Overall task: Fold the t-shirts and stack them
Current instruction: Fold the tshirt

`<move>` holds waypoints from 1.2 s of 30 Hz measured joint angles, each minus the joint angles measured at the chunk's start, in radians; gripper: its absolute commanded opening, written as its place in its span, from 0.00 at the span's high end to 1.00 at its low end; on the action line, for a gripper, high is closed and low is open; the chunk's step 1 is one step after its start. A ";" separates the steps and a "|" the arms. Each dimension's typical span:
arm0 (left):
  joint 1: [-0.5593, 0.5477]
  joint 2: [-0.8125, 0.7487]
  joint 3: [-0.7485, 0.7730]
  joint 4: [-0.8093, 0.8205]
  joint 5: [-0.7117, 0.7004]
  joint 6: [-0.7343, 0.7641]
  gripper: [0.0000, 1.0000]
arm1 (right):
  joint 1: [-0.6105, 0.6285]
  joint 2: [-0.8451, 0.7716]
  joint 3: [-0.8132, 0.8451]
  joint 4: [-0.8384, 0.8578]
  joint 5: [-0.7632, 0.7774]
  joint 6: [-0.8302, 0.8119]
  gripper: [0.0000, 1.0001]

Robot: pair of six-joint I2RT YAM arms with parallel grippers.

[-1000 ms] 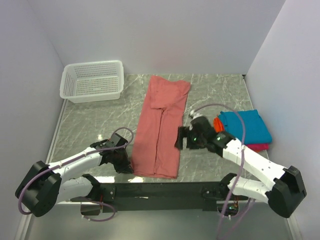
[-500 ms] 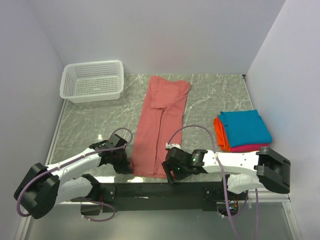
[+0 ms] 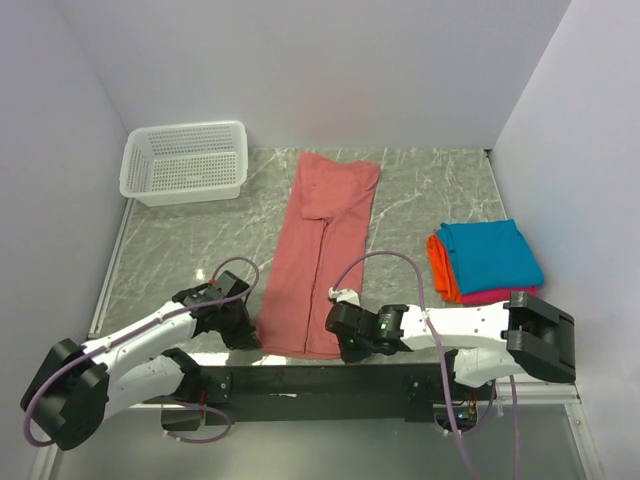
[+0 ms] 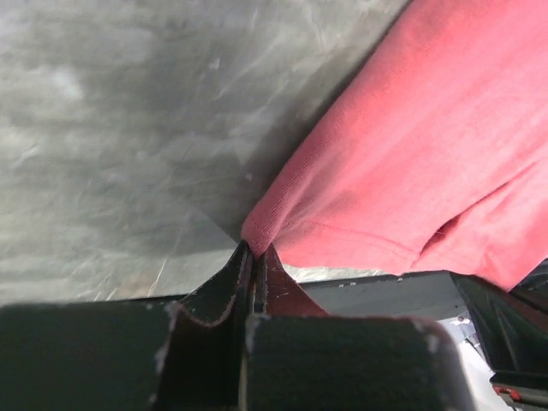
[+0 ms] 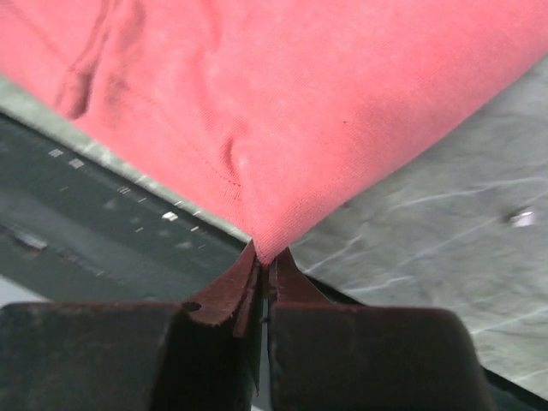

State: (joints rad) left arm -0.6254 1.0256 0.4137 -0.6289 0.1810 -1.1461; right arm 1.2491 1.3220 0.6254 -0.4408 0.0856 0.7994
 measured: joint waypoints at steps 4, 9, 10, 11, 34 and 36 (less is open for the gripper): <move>0.000 -0.056 0.000 -0.031 -0.005 0.003 0.99 | 0.025 -0.036 -0.005 0.010 0.011 0.031 1.00; 0.003 -0.051 0.024 -0.046 -0.010 0.021 0.99 | 0.026 -0.050 0.027 -0.041 0.098 0.061 1.00; 0.006 -0.040 0.041 -0.051 -0.014 0.028 0.99 | 0.022 -0.051 0.040 -0.055 0.116 0.067 1.00; 0.012 -0.023 0.067 -0.055 -0.022 0.035 0.99 | 0.016 -0.053 0.050 -0.063 0.125 0.071 1.00; 0.096 0.376 0.586 0.099 -0.198 0.165 0.99 | -0.394 -0.088 0.206 -0.056 0.134 -0.143 1.00; 0.107 0.407 0.624 0.107 -0.205 0.167 0.99 | -0.422 -0.069 0.227 -0.047 0.127 -0.169 1.00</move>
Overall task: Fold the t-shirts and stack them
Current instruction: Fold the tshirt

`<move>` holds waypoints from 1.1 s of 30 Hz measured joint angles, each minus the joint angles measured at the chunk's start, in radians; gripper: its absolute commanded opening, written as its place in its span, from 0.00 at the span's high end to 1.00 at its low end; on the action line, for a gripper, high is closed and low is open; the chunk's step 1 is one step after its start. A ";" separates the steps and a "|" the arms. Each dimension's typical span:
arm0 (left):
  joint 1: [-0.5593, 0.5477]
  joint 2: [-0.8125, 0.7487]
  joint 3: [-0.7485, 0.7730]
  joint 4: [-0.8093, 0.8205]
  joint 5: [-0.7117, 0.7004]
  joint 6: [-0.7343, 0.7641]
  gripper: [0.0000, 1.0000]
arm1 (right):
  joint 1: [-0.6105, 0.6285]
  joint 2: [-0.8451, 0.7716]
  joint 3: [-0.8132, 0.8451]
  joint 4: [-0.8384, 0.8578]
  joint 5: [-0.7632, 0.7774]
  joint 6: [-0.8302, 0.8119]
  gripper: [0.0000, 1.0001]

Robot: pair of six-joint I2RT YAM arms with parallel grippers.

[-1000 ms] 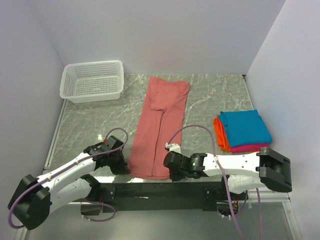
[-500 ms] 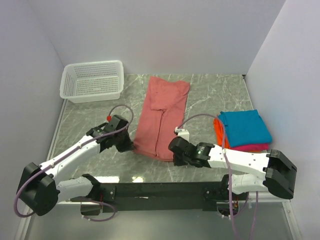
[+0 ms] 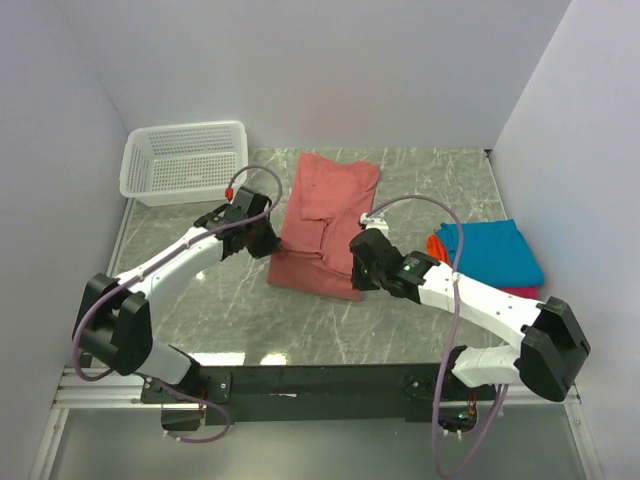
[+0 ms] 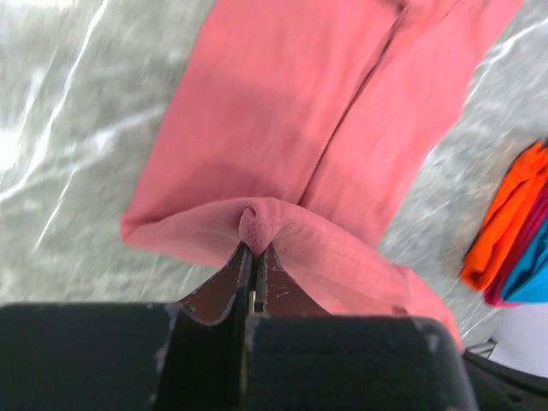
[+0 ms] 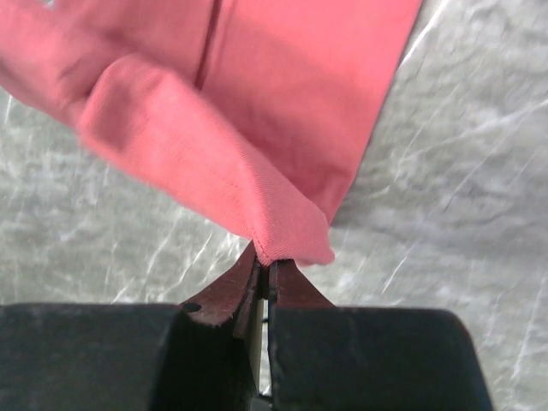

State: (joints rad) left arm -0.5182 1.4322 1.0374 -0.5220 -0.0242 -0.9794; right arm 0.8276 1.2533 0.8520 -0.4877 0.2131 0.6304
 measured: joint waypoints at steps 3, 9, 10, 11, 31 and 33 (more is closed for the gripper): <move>0.014 0.051 0.060 0.011 0.000 0.012 0.99 | -0.035 0.031 0.024 0.008 -0.014 -0.032 1.00; 0.035 0.158 0.141 0.029 0.000 0.032 0.99 | -0.106 0.100 0.074 0.032 -0.036 -0.088 1.00; 0.040 0.172 0.148 0.031 0.000 0.034 0.99 | -0.118 0.112 0.082 0.036 -0.042 -0.098 1.00; 0.045 0.186 0.154 0.032 0.001 0.036 0.99 | -0.131 0.125 0.093 0.039 -0.047 -0.106 1.00; 0.095 0.436 0.362 0.040 0.021 0.096 0.99 | -0.290 0.342 0.204 0.114 -0.132 -0.199 1.00; 0.099 0.470 0.385 0.042 0.027 0.105 0.99 | -0.302 0.375 0.225 0.123 -0.129 -0.202 1.00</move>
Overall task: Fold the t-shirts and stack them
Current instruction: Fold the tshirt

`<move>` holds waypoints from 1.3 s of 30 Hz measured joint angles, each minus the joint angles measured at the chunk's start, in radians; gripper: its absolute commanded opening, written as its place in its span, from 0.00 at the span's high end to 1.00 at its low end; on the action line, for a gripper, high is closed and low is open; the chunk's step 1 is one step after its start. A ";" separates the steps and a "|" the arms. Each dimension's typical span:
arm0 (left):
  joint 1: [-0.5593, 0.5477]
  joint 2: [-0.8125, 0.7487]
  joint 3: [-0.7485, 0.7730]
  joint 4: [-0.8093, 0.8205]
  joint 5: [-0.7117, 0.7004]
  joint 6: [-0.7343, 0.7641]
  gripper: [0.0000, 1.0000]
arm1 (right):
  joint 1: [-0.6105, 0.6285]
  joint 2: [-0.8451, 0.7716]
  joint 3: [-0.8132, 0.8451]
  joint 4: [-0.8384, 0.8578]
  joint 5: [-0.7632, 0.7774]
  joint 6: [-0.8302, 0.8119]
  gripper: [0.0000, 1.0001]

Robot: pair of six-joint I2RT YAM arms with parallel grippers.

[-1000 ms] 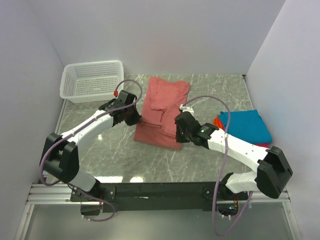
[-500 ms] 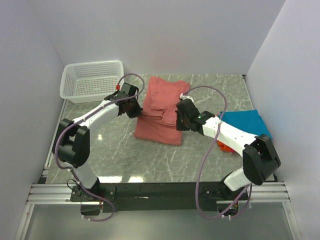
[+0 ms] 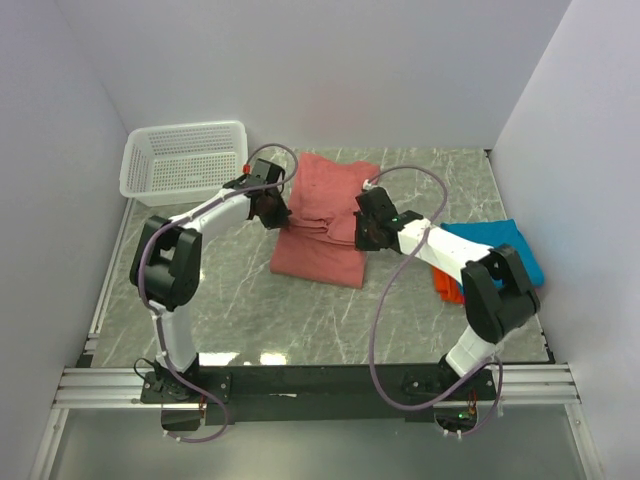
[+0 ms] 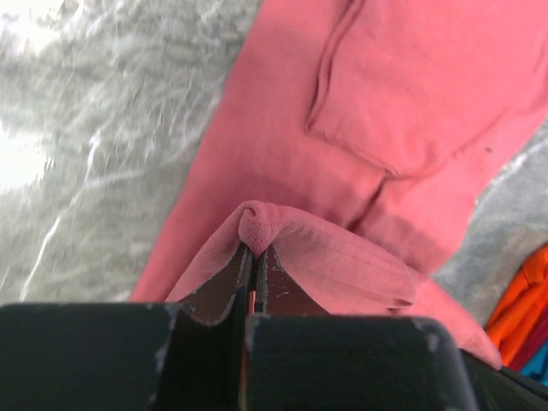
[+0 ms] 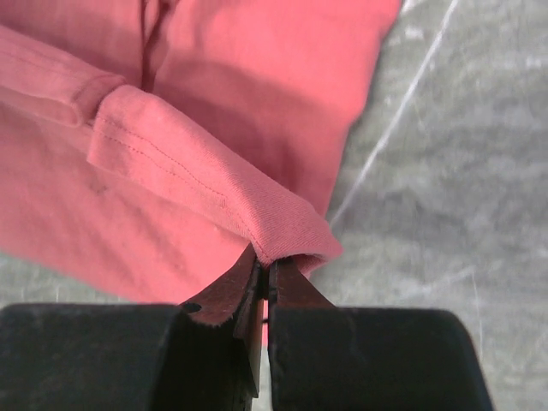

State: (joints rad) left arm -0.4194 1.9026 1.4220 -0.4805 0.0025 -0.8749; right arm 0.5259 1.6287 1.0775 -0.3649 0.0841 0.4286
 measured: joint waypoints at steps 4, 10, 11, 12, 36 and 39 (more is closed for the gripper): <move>0.004 0.061 0.029 0.005 0.000 0.010 0.99 | -0.016 0.077 0.042 0.019 0.001 -0.004 0.99; 0.010 0.111 0.071 -0.002 0.000 0.027 0.73 | -0.034 0.156 0.081 0.025 0.014 0.002 0.78; 0.011 0.112 0.075 -0.001 0.000 0.028 0.69 | -0.036 0.160 0.084 0.026 0.017 0.001 0.76; 0.012 0.113 0.081 -0.002 0.000 0.031 0.65 | -0.039 0.164 0.088 0.028 0.023 0.003 0.73; 0.064 -0.267 -0.277 0.037 0.012 0.040 0.01 | 0.014 0.061 0.043 0.090 -0.137 -0.010 0.09; 0.064 -0.350 -0.352 0.020 -0.010 0.031 0.01 | 0.090 0.098 0.063 0.100 -0.145 -0.019 0.09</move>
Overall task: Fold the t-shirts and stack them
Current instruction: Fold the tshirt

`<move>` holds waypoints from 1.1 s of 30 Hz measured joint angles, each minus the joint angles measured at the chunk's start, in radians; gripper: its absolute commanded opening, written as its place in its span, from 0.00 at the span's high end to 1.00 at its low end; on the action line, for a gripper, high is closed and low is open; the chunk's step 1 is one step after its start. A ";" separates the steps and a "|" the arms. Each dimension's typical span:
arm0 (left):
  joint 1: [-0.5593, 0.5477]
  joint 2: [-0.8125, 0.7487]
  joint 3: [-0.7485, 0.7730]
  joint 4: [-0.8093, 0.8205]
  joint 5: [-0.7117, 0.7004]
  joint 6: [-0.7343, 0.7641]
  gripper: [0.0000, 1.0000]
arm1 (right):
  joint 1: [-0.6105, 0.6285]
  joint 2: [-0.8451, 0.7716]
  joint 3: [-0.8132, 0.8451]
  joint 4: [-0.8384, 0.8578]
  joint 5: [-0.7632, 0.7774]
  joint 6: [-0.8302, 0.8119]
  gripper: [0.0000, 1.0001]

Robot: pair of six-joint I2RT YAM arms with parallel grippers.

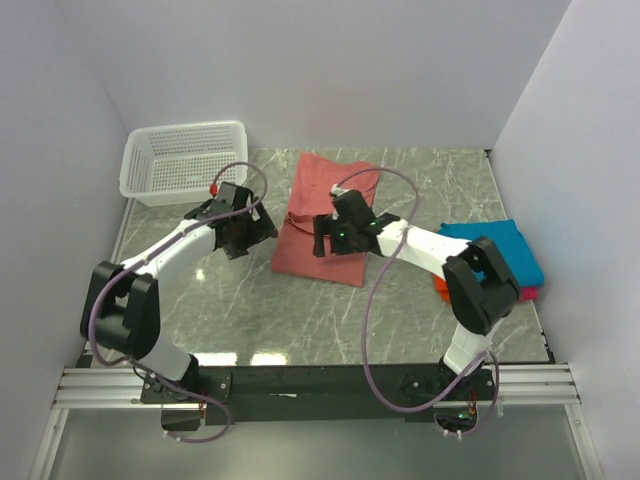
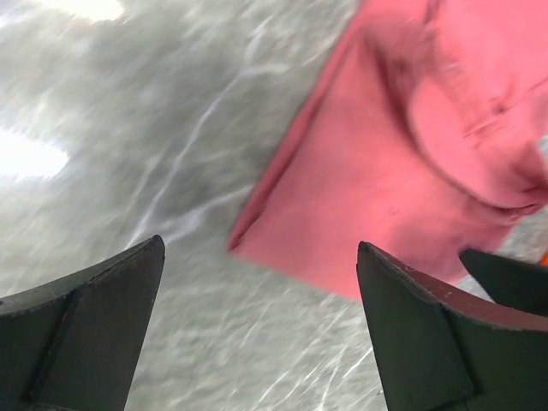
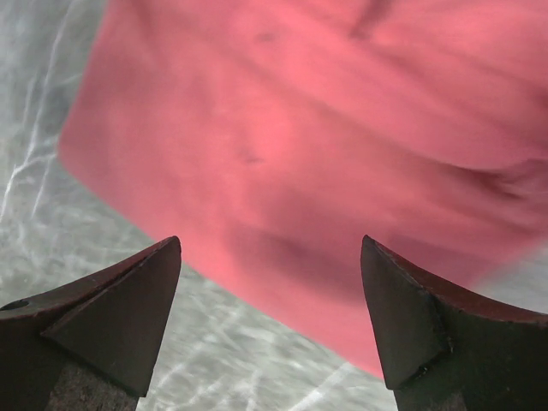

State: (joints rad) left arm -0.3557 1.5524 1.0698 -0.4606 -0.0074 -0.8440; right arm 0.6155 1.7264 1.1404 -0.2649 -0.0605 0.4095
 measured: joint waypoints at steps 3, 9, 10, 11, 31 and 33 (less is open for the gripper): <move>0.000 -0.066 -0.061 -0.026 -0.026 -0.019 0.01 | 0.037 0.077 0.042 0.025 -0.021 0.006 0.09; 0.000 -0.148 -0.142 -0.058 -0.043 -0.045 0.01 | 0.029 0.194 0.102 0.043 -0.010 0.027 0.09; 0.000 -0.157 -0.149 -0.061 -0.043 -0.051 0.01 | 0.027 0.211 0.132 0.042 0.004 0.028 0.09; 0.000 -0.163 -0.153 -0.063 -0.043 -0.053 0.01 | 0.024 0.232 0.169 0.044 0.019 0.028 0.09; 0.000 -0.042 -0.153 0.059 0.058 -0.032 0.19 | -0.111 0.150 0.248 -0.006 0.140 0.032 0.11; 0.000 0.004 -0.153 0.085 0.089 -0.024 0.31 | -0.111 0.026 0.124 0.004 0.131 0.047 0.12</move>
State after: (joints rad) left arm -0.3557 1.5566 0.9173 -0.3756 0.0814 -0.8684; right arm 0.5041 1.7523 1.2648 -0.2611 0.0704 0.4568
